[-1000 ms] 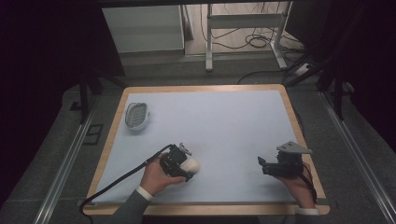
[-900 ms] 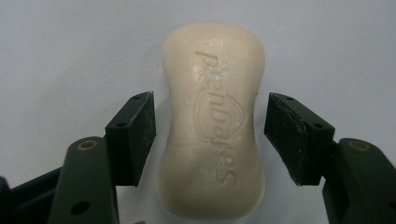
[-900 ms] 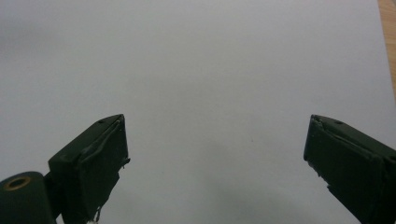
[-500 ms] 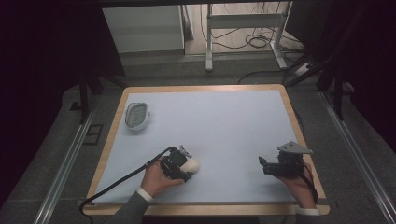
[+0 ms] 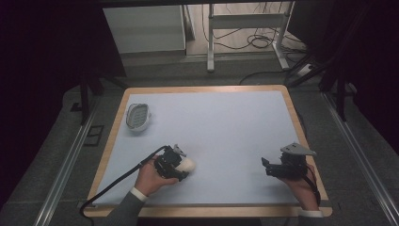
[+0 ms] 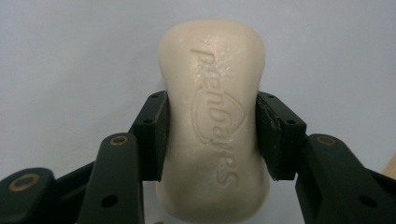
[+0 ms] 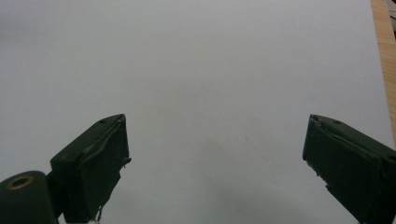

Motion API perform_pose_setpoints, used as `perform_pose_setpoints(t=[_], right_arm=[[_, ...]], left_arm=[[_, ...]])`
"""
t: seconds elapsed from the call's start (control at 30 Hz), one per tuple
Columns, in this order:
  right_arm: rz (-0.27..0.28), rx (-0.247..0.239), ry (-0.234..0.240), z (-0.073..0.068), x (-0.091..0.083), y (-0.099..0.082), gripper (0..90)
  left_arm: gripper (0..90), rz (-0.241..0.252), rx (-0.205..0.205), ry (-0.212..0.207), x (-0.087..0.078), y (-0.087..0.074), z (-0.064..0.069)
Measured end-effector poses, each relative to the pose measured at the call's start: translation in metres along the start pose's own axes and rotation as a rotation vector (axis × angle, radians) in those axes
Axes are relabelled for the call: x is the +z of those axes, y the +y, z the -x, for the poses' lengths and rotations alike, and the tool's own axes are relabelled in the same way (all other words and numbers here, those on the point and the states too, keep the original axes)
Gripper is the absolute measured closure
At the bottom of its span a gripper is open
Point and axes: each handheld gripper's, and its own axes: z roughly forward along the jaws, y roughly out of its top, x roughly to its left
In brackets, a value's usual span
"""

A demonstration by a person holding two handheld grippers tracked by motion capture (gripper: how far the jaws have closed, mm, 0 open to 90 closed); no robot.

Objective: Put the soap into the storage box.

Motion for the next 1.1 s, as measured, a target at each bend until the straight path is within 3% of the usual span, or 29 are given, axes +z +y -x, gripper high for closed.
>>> perform_pose_setpoints(t=[0.17, 0.2, 0.33, 0.97, 1.1], right_arm=[[0.003, 0.003, -0.003, 0.001, -0.001, 0.0, 7.0], [0.0, 0.002, -0.004, 0.001, 0.0, -0.001, 7.0], [-0.005, 0.002, -0.005, 0.001, 0.001, -0.001, 7.0], [-0.012, 0.008, -0.013, 0.004, 0.002, -0.003, 7.0], [-0.016, 0.006, -0.015, 0.003, 0.002, -0.003, 7.0]], left_arm=[[49.4, 0.035, -0.02, -0.002, -0.012, 0.001, -0.008], [49.4, 0.067, -0.023, 0.024, -0.017, 0.001, -0.01], [49.4, 0.081, -0.038, 0.011, -0.023, 0.003, -0.016], [49.4, 0.079, -0.076, 0.037, -0.032, 0.006, -0.039], [49.4, 0.071, -0.066, 0.058, -0.034, 0.006, -0.044]])
